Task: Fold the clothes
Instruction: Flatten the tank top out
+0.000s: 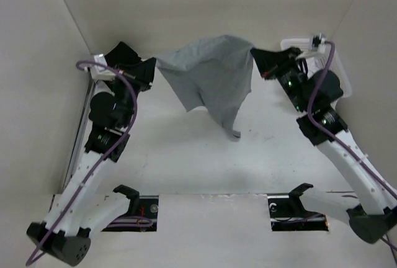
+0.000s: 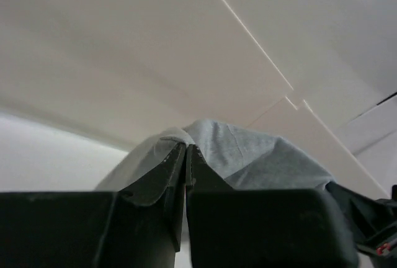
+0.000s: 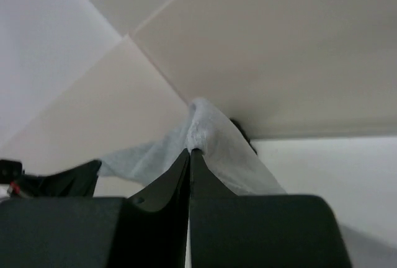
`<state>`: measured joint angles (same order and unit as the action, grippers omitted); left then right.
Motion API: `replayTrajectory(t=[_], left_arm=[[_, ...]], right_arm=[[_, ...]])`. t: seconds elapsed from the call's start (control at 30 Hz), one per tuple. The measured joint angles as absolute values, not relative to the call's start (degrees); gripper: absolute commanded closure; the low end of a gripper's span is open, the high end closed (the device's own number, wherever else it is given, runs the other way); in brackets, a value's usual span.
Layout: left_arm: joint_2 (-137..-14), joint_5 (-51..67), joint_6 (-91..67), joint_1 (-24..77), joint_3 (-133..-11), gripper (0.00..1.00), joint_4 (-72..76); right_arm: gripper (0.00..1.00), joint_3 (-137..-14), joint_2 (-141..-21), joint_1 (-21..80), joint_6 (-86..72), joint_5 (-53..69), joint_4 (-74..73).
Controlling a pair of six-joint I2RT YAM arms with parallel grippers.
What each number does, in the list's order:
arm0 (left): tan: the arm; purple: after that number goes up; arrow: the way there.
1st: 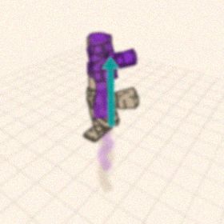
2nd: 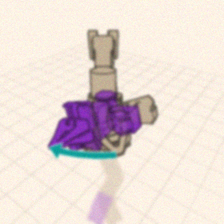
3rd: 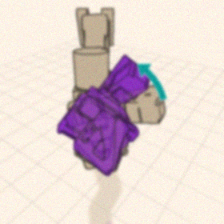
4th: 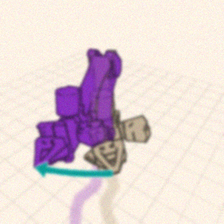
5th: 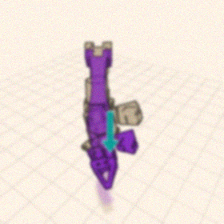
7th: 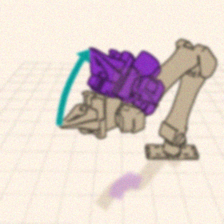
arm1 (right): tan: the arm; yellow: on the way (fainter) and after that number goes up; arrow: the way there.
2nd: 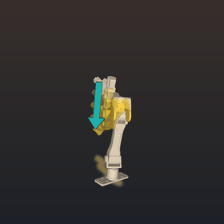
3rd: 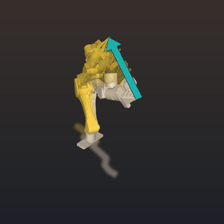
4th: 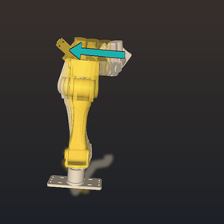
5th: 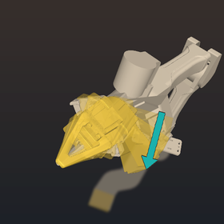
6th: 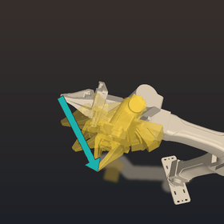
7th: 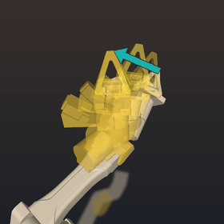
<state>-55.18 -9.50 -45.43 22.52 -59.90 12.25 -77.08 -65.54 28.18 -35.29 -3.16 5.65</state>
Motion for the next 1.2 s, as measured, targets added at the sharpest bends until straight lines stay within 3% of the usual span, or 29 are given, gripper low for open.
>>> replayTrajectory(t=[0.17, 0.23, 0.3, 0.37, 0.63, 0.83, 0.93, 1.2], left_arm=[[-36.8, -8.3, -50.0, 21.1, -40.8, 0.88, 2.9], [-34.4, -6.9, -51.5, 19.9, -33.9, 0.79, -4.1], [-34.7, -5.2, -52.6, 17.7, -28.8, 0.68, -10.8], [-35.5, -4.2, -53.5, 15.2, -25.4, 0.58, -16.1], [-43.2, -3.9, -53.5, 13.2, -24.0, 0.49, -13.5], [-62.7, -8.1, -50.2, 19.9, -24.8, 0.57, -5.9], [-69.2, -11.9, -48.5, 24.4, -26.3, 0.53, -4.8], [-59.9, -28.9, -46.8, 30.3, -26.3, 0.47, -9.0]], right_arm=[[0.94, -42.0, -46.0, 33.8, -40.5, -2.5, 9.7], [0.82, -30.3, -44.1, 33.8, -43.7, -2.5, 7.3], [0.61, -21.5, -45.6, 31.8, -47.0, -2.3, 2.0], [0.5, -17.8, -46.4, 28.8, -48.5, -2.2, -2.3], [0.45, -19.7, -54.2, 26.4, -48.3, -3.0, -0.5], [0.51, -25.2, -69.3, 28.4, -45.9, -3.0, 2.3], [0.52, -29.0, -76.4, 29.0, -44.7, -3.2, 3.6], [0.56, -32.7, -83.7, 30.6, -43.3, -5.1, 7.7]])
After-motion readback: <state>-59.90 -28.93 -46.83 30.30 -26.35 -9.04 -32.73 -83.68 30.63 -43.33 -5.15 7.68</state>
